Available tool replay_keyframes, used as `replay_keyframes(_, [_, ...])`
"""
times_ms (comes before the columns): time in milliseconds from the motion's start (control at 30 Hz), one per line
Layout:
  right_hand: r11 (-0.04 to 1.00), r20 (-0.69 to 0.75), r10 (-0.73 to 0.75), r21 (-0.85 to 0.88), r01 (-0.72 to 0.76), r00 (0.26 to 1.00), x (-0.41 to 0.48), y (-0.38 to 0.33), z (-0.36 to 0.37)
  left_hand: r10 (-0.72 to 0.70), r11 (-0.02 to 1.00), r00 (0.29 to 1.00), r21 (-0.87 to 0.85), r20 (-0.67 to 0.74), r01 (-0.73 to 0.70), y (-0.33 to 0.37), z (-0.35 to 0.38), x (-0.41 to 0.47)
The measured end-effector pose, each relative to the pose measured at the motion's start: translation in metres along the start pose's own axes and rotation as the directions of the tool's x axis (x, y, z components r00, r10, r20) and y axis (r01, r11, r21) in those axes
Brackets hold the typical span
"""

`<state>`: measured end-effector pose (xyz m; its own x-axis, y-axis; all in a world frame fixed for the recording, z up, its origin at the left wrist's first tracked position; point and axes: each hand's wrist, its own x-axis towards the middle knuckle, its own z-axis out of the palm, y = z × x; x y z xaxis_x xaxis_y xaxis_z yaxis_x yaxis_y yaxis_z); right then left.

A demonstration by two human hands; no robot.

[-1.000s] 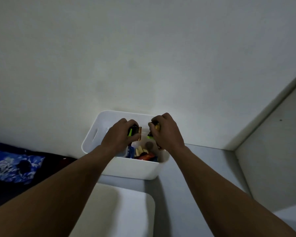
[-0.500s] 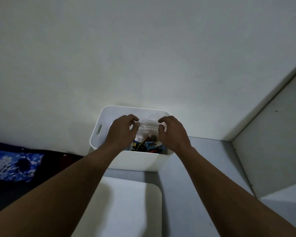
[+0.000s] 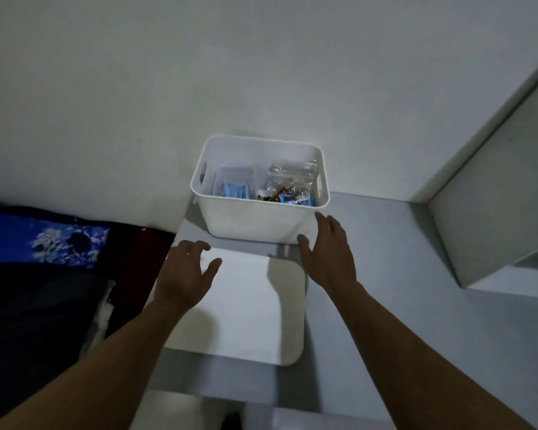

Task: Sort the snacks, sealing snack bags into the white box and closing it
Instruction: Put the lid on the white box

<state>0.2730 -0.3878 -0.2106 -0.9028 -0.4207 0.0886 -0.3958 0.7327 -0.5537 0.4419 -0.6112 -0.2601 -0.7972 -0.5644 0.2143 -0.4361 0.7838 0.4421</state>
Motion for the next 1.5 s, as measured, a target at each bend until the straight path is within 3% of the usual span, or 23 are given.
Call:
replay_keyframes(167, [0.99, 0.212, 0.088, -0.128, -0.061, 0.973, -0.059, 0.026, 0.05, -0.224, 0.975, 0.94, 0.063, 0.256, 0.215, -0.026, 0.022, -0.033])
replay_keyframes(267, [0.942, 0.306, 0.228, -0.308, -0.131, 0.924, -0.078, 0.039, 0.076, -0.306, 0.951, 0.9, 0.146, 0.31, 0.273, -0.036, 0.027, -0.043])
replay_keyframes(367, [0.898, 0.309, 0.298, -0.412, -0.155, 0.903, -0.092, 0.044, 0.094, -0.368, 0.928, 0.855, 0.2, 0.366, 0.314, -0.045, 0.033, -0.051])
replay_keyframes(467, [0.917, 0.266, 0.293, -0.351, -0.19, 0.918, -0.1, 0.035, 0.1, -0.406, 0.908, 0.84, 0.263, 0.361, 0.326, -0.047, 0.042, -0.056])
replay_keyframes(567, [0.924, 0.269, 0.338, -0.275, -0.265, 0.902, -0.099, 0.027, 0.099, -0.451, 0.891, 0.83, 0.209, 0.328, 0.402, -0.051, 0.046, -0.056])
replay_keyframes(733, [0.9, 0.26, 0.417, 0.012, -0.435, 0.871, -0.1, 0.028, 0.09, -0.521, 0.827, 0.781, -0.022, 0.344, 0.562, -0.066, 0.039, -0.049])
replay_keyframes(1000, [0.805, 0.184, 0.51, 0.242, -0.542, 0.84, -0.1, 0.025, 0.021, -0.469, 0.691, 0.826, -0.452, 0.313, 0.563, -0.027, -0.011, -0.059])
replay_keyframes(1167, [0.791, 0.197, 0.457, 0.355, -0.497, 0.867, -0.095, 0.019, -0.039, -0.405, 0.607, 0.847, -0.592, 0.344, 0.53, 0.006, -0.053, -0.051])
replay_keyframes(1333, [0.703, 0.237, 0.381, 0.554, -0.447, 0.894, -0.079, 0.009, -0.093, -0.375, 0.557, 0.881, -0.69, 0.287, 0.462, 0.036, -0.102, -0.034])
replay_keyframes(1500, [0.737, 0.158, 0.249, 0.609, -0.293, 0.955, -0.053, -0.015, -0.128, -0.371, 0.584, 0.911, -0.717, 0.182, 0.381, 0.062, -0.137, -0.003])
